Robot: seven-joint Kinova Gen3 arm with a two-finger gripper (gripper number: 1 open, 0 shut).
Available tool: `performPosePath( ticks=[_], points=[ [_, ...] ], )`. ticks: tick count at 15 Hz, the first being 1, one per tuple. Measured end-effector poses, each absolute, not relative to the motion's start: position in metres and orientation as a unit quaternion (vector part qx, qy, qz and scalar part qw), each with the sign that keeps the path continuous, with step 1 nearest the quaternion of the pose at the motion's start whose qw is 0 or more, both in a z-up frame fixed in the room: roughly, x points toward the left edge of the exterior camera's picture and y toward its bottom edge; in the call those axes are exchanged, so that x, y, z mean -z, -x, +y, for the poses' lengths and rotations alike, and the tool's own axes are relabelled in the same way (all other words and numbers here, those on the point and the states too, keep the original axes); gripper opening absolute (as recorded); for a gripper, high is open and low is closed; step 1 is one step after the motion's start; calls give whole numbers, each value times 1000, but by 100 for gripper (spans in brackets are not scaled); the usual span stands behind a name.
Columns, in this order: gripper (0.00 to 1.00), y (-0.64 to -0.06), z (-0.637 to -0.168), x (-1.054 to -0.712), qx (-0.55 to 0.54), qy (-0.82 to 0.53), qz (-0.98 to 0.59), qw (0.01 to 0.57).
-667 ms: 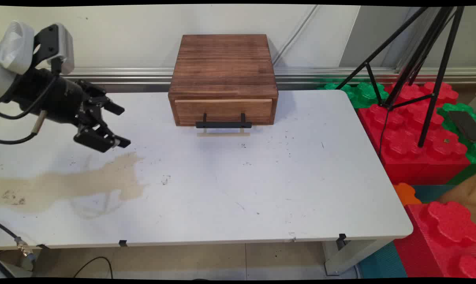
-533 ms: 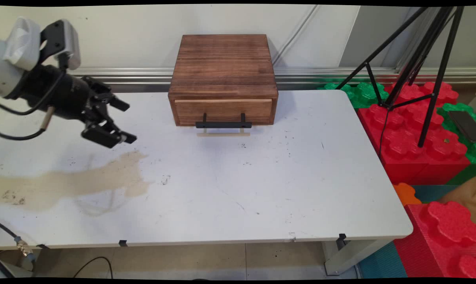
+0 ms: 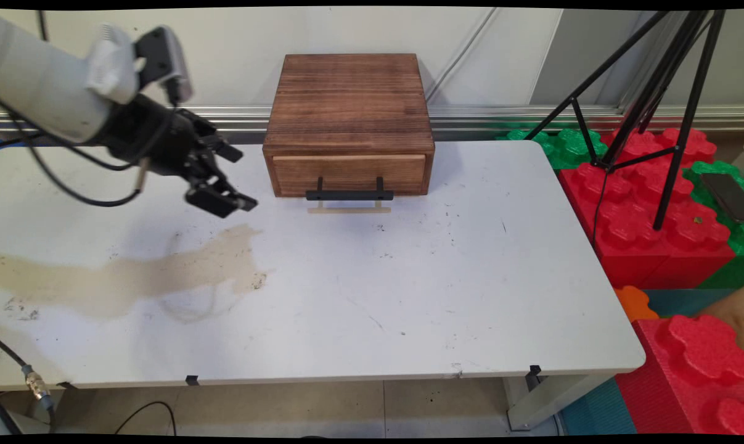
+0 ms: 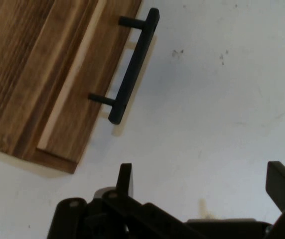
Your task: Open the drawer
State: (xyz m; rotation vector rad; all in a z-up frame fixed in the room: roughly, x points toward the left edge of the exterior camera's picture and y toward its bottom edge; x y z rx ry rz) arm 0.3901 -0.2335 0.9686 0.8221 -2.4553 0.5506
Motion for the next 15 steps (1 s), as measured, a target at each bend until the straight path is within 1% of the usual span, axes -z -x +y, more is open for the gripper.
performPosePath(
  ticks=[4,8,15],
  points=[
    [100,-363,-260,-957,-208,-307,-899,234],
    [100,-335,-294,-940,-216,-314,-899,217],
    [100,-298,-340,-911,-226,-317,-901,190]
  ],
)
